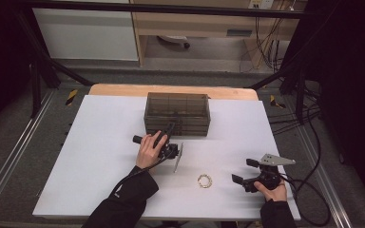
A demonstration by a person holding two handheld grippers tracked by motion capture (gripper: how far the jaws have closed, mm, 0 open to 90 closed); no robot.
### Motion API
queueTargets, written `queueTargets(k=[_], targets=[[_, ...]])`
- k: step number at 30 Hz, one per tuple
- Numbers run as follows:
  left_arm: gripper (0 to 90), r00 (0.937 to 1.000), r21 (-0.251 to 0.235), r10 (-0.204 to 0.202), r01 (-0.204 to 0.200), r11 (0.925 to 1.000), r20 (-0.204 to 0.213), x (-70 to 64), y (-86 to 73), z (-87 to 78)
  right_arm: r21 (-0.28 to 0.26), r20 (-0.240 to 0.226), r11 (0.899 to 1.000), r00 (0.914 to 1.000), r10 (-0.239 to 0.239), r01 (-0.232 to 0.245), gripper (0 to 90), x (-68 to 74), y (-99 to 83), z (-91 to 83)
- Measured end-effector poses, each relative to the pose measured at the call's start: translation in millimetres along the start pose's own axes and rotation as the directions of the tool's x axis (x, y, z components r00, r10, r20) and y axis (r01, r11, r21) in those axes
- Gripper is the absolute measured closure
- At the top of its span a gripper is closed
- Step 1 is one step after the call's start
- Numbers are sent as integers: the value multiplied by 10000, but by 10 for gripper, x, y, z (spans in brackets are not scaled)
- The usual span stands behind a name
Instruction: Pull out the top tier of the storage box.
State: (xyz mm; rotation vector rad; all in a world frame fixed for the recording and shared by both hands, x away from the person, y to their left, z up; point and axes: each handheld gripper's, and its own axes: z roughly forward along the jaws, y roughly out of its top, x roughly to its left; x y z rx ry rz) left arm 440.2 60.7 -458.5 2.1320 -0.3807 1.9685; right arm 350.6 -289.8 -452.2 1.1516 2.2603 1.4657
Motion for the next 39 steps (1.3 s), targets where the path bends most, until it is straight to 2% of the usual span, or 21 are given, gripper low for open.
queueTargets(k=[12,20,26,27,31,33,38,39], targets=[[813,9997,-15,238,-238,9997,0,5,-2,-3,3,3,10000,10000,1,-1,5,-3,1,-1],[815,9999,-56,138,-138,9999,16,10,-6,-16,5,-3,10000,10000,-10,10,5,-1,1,-1],[814,9998,-155,183,-183,9997,5,4,-2,-69,-32,1,10000,10000,-38,38,5,-5,2,-7],[815,9996,-142,287,-287,9995,-16,7,1,-85,-33,11,10000,10000,-24,24,5,-4,2,-6],[815,9999,-231,146,-146,9996,18,-14,2,-120,-23,8,10000,10000,-22,22,5,-1,0,-2],[814,9995,-191,322,-322,9993,-13,-7,9,-134,-25,14,10000,10000,-7,7,5,0,0,-4],[814,9999,-211,158,-156,9997,55,-5,13,-141,-15,17,10000,10000,-18,18,5,-1,0,-1],[814,10000,-223,24,-22,9997,92,1,11,-142,-16,19,10000,10000,-33,33,5,-1,0,-2]])
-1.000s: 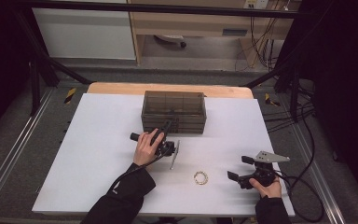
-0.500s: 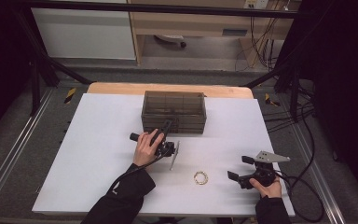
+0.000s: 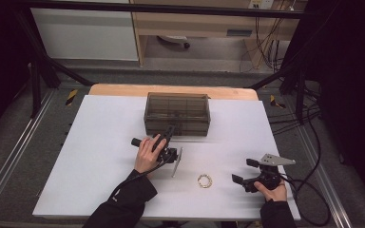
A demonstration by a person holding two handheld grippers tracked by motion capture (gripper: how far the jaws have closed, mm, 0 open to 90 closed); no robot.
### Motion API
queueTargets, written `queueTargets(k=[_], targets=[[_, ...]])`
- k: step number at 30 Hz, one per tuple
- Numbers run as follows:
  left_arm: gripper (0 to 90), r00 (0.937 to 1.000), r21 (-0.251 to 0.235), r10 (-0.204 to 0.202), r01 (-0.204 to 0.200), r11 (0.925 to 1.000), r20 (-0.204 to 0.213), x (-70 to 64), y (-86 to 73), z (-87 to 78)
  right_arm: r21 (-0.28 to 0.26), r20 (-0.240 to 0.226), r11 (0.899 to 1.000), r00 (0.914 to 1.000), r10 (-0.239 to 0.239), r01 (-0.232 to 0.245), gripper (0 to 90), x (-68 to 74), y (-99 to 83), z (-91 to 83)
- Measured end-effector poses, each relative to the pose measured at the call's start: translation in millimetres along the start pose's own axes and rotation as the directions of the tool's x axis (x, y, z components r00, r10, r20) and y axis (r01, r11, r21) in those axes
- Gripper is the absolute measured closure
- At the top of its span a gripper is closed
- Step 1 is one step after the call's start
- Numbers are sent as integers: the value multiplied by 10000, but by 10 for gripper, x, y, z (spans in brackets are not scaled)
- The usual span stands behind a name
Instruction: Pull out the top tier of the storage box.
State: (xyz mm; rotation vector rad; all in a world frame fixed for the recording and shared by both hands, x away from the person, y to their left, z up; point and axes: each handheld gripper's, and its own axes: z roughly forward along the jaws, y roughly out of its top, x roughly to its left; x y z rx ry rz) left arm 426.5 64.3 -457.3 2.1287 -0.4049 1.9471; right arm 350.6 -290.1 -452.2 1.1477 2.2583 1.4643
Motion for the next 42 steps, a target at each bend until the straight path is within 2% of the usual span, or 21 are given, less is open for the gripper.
queueTargets(k=[3,4,6,8,9,12,18,21,26,34,42], targets=[[803,9994,-78,-292,293,9995,186,29,-13,-11,-2,0,10000,10000,32,-32,5,1,1,-4],[754,9993,-74,-355,356,9993,137,40,-19,-13,1,7,10000,10000,34,-34,5,1,1,-5],[620,9981,-151,-522,527,9985,313,50,-33,-20,3,9,10000,10000,13,-13,5,0,0,-1],[572,9984,-205,-347,357,9992,451,50,-46,-22,15,4,10000,10000,16,-16,5,3,-1,1],[545,9973,-227,-421,435,9988,604,46,-51,-23,20,8,10000,10000,17,-17,5,3,-1,1],[512,9978,-198,-154,167,9997,648,43,-50,-15,13,3,10000,10000,18,-18,5,0,1,-1],[498,9992,-58,-41,43,10000,400,55,-49,38,-6,1,10000,10000,21,-21,5,1,2,-4],[497,9992,143,73,-79,9999,395,50,-63,66,4,-11,10000,10000,26,-26,5,1,1,-2],[507,9991,296,33,-46,9996,433,30,-91,93,-15,-11,10000,10000,18,-18,5,0,2,-4],[582,9995,379,143,-153,9992,267,37,-85,87,-5,-17,10000,10000,-1,1,5,-1,3,-8],[597,9995,355,-51,41,9994,297,41,-88,84,0,-21,10000,10000,2,-2,5,-1,3,-8]])
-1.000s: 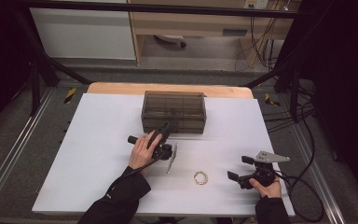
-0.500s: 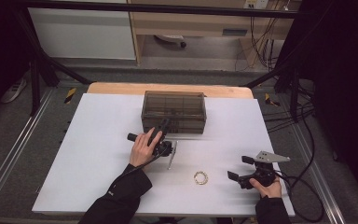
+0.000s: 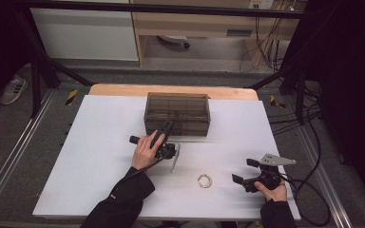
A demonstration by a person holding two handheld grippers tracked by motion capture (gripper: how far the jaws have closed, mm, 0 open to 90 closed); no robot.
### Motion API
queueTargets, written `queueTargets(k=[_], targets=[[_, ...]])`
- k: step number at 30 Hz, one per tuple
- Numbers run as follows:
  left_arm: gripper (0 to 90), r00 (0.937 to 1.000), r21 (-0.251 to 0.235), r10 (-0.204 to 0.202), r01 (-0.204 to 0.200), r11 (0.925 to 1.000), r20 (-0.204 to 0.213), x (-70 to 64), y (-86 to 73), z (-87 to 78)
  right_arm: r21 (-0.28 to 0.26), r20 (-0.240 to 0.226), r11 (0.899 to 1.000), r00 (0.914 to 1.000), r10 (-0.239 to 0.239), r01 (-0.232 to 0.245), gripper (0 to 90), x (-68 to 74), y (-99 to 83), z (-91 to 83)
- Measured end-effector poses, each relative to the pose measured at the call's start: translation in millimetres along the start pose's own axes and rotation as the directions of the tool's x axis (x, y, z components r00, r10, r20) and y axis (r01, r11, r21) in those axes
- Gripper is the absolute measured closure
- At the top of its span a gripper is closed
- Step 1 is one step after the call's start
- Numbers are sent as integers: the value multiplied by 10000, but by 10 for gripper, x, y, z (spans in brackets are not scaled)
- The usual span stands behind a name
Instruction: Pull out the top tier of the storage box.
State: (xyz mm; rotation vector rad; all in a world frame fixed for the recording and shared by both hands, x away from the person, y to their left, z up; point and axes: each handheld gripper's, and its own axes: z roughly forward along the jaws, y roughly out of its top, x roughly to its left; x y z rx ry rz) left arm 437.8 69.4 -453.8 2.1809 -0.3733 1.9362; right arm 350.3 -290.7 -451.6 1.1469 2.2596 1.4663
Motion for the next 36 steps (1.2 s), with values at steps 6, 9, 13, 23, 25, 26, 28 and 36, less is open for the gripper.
queueTargets(k=[6,9,13,23,25,26,28,36], targets=[[598,10000,-48,6,-6,10000,36,3,7,-15,16,10,10000,10000,31,-31,5,3,-1,3],[598,10000,-31,-14,14,10000,63,3,9,-23,-1,20,10000,10000,12,-12,5,1,-1,3],[598,10000,-78,-57,57,10000,57,-3,12,-40,4,19,10000,10000,12,-12,5,1,-1,3],[599,10000,-166,-35,36,9999,55,-3,9,-85,7,25,10000,10000,9,-9,5,1,-1,4],[599,10000,-164,-49,50,9999,58,-6,10,-96,19,27,10000,10000,22,-22,5,2,-1,3],[600,9999,-165,-78,80,9998,71,-9,10,-98,5,27,10000,10000,8,-8,5,2,-1,4],[600,9999,-191,-66,67,9998,76,-6,6,-105,12,23,10000,10000,10,-10,5,1,0,2],[600,9999,-239,-104,107,9997,94,-14,9,-136,12,29,10000,10000,0,0,5,0,0,2]])
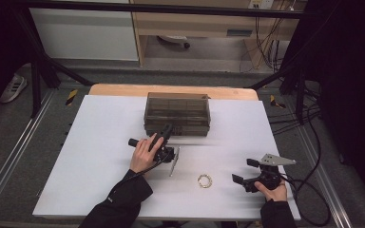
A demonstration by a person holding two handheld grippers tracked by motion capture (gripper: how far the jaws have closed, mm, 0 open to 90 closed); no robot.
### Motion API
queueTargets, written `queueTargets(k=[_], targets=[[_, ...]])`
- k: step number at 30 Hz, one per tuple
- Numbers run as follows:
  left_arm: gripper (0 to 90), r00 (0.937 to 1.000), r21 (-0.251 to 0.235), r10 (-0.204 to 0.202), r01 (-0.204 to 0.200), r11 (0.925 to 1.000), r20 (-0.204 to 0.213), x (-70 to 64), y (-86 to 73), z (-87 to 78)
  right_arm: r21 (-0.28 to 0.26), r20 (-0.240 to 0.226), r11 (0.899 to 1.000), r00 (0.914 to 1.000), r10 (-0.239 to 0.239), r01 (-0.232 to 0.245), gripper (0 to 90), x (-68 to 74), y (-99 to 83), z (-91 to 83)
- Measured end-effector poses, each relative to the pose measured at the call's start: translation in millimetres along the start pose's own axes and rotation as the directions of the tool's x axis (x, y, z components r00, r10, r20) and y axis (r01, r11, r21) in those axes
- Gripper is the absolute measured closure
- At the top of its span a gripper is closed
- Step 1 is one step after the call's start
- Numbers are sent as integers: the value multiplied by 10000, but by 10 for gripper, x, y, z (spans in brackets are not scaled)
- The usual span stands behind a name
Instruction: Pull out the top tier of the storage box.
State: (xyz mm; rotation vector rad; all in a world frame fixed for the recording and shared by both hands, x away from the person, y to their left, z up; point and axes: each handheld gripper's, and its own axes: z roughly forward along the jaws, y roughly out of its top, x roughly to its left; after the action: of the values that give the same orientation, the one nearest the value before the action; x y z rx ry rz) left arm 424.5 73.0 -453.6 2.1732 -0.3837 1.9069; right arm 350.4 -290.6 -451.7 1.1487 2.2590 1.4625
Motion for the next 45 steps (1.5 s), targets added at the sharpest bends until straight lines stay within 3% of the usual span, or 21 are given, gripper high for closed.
queueTargets(k=[45], targets=[[600,10000,-120,54,-54,9999,-52,-27,44,-196,15,45,10000,10000,5,-5,5,0,-1,1]])
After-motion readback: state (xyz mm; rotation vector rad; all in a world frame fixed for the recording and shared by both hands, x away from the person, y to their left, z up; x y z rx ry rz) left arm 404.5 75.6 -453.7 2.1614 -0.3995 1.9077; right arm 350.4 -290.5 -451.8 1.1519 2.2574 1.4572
